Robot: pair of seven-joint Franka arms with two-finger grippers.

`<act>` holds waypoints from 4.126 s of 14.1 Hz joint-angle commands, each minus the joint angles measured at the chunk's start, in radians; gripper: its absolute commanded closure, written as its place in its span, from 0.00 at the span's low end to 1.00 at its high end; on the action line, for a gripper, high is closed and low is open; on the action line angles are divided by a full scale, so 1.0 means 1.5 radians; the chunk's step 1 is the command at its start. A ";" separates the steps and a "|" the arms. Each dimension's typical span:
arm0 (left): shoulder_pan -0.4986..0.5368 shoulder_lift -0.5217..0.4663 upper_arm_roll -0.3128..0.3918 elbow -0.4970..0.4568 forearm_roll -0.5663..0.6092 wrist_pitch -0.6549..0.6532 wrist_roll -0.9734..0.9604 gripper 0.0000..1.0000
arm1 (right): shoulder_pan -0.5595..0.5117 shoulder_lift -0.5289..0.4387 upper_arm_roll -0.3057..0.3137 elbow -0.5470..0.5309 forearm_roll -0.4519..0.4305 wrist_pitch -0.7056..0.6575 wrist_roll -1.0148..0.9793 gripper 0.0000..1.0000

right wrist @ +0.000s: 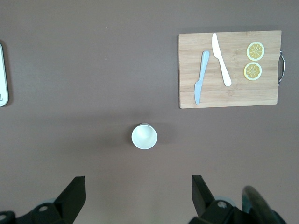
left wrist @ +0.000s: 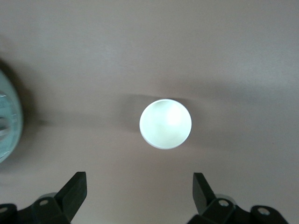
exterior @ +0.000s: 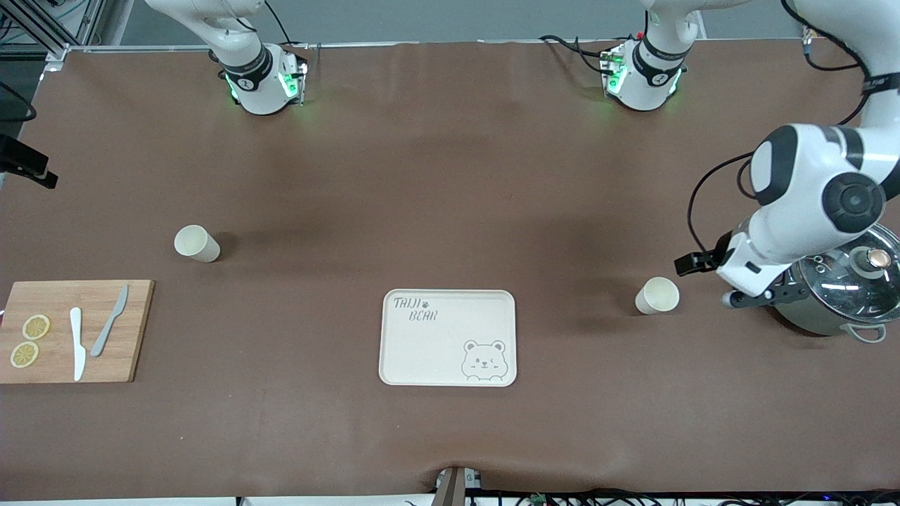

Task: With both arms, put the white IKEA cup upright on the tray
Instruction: 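Reach the left gripper down to the white cup beside the pot, then grasp the white cup with the left gripper and carry it toward the tray, then set the cup upright on the tray while the right gripper reaches the other cup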

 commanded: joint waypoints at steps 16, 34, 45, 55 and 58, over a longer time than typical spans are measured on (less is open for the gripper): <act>0.016 0.119 0.002 -0.062 -0.002 0.204 -0.010 1.00 | -0.011 -0.002 0.005 0.002 0.015 -0.002 0.006 0.00; -0.158 0.209 -0.012 0.230 -0.031 0.053 -0.052 1.00 | -0.013 -0.002 0.005 0.002 0.015 -0.002 0.006 0.00; -0.292 0.351 -0.005 0.393 -0.031 0.095 -0.296 1.00 | -0.014 0.086 0.006 0.009 0.027 0.007 -0.001 0.00; -0.312 0.396 -0.004 0.388 -0.030 0.116 -0.380 0.52 | -0.069 0.240 0.005 -0.006 0.058 0.042 0.000 0.00; -0.311 0.385 -0.004 0.389 -0.027 0.116 -0.380 0.00 | -0.060 0.301 0.006 -0.003 0.055 0.059 -0.001 0.00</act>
